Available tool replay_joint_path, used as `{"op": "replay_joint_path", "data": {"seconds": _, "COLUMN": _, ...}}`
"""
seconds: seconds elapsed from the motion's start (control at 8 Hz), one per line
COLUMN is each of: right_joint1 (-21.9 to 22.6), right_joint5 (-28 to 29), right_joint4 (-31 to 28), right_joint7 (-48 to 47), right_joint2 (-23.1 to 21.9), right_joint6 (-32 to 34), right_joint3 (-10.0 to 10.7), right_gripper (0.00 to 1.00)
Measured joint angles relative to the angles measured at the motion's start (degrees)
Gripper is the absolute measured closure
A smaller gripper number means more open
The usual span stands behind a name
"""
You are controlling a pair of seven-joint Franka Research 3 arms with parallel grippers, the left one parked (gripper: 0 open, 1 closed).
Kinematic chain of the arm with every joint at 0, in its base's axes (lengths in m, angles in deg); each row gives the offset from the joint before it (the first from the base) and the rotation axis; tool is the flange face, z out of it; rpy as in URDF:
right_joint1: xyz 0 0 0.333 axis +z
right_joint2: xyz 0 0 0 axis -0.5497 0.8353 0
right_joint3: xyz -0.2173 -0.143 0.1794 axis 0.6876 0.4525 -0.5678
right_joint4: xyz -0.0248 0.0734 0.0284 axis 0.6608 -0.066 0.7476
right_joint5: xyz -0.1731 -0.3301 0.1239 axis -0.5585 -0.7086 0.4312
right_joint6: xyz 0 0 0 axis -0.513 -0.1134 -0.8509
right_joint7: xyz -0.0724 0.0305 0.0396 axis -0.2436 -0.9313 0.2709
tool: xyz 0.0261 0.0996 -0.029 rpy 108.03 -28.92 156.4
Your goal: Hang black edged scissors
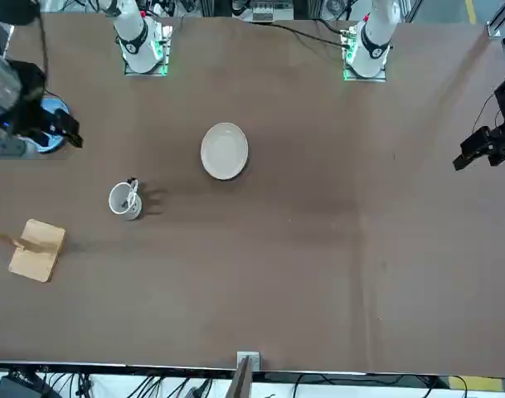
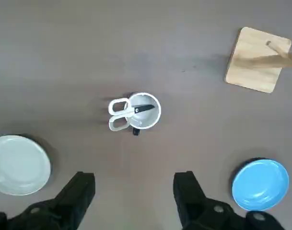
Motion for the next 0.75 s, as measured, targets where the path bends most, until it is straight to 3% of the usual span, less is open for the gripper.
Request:
{"op": "replay_joint_path", "data": {"seconds": 0.38, "right_joint1": 7.0, "right_joint5": -5.8, "right_joint4": 0.0, "right_joint7": -6.3, "right_joint2": 8.5, "right_joint6": -1.8, "right_joint3": -0.2, "right_gripper": 0.0}}
{"op": "replay_joint_path", "data": {"seconds": 0.75, "right_joint1": 10.9, "right_joint5": -11.8, "right_joint4": 0.1, "right_joint7": -15.3, "right_joint2": 15.3, "right_joint6": -4.2, "right_joint3": -0.2, "right_gripper": 0.0}}
